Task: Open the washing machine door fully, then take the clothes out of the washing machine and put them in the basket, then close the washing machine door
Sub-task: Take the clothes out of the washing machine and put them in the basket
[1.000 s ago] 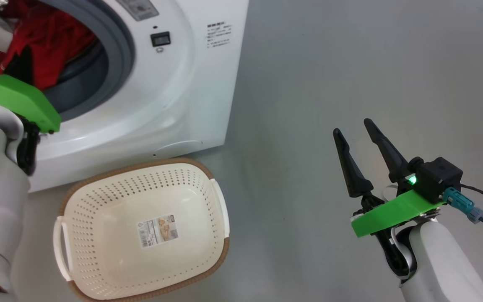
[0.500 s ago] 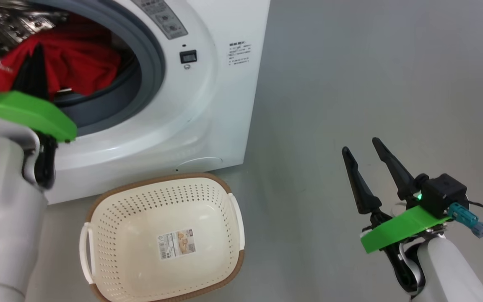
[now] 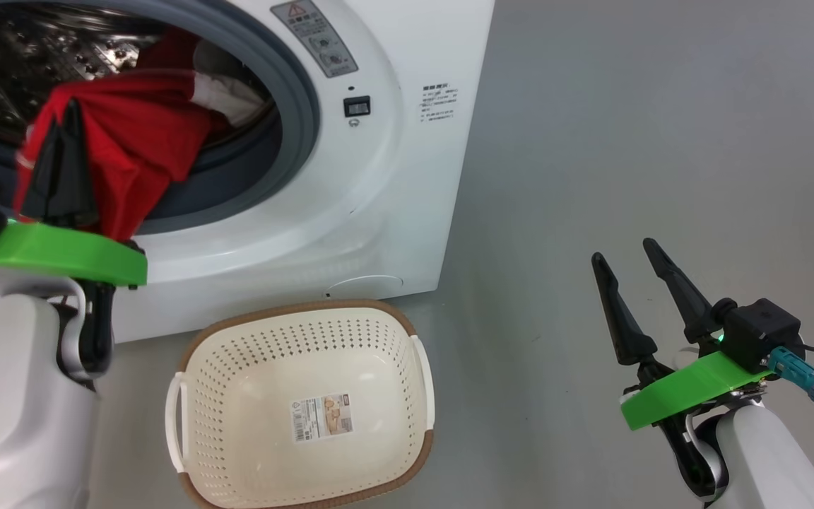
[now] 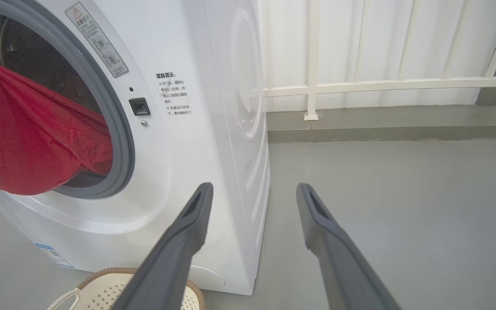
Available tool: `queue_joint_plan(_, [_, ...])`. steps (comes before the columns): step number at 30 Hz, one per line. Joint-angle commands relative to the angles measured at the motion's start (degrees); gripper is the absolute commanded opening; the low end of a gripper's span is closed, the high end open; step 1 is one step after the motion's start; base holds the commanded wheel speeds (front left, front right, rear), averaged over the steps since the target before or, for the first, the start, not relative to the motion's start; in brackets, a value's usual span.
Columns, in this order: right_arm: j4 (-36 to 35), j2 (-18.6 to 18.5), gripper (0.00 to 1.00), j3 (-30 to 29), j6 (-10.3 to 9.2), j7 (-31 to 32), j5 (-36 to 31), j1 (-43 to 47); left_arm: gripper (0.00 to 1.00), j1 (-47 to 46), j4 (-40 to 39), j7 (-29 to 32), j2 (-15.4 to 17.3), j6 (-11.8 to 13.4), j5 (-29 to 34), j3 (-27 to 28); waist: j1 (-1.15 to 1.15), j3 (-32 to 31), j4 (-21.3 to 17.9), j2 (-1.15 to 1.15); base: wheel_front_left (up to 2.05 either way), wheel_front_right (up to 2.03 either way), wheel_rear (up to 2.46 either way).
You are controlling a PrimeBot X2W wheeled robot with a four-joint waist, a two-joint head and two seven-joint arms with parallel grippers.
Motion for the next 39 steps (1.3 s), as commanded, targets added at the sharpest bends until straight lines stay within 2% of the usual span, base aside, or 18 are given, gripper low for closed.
queue_joint_plan(1, [-1.5, -0.3, 1.00, 1.2, 0.09, -0.7, 0.2, 1.0, 0.00, 0.6, -3.7, -0.7, 1.9, 0.0, 1.1, 2.6, 0.00, -0.2, 0.4, 0.00, 0.00, 0.00, 0.00])
queue_joint_plan(11, [-1.8, -0.7, 1.00, 0.9, 0.09, -0.7, 0.2, 1.6, 0.00, 8.6, -19.2, -0.7, 0.5, 0.7, 3.9, 5.7, 0.00, -0.1, 1.2, 0.00, 0.00, 0.00, 0.00])
queue_joint_plan(27, [-2.3, -1.0, 1.00, 0.3, 0.09, -0.7, -0.1, 0.7, 0.00, 17.4, -46.8, 1.5, -0.5, 5.2, 5.7, 5.5, 0.00, 2.0, 2.3, 0.00, 0.00, 0.00, 0.00])
queue_joint_plan(32, [-2.2, -0.8, 1.00, 0.5, 0.09, -0.7, -0.2, 0.2, 0.00, 19.9, -46.5, 2.9, -0.5, 5.3, 5.7, 4.3, 0.00, 2.5, 2.3, 0.00, 0.00, 0.00, 0.00])
queue_joint_plan(39, [-2.2, -0.7, 1.00, 0.7, 0.09, -0.7, -0.2, -0.5, 0.00, 24.0, -38.6, 2.1, -1.8, 4.1, 4.6, 1.7, 0.00, 3.3, 1.9, 0.00, 0.00, 0.00, 0.00])
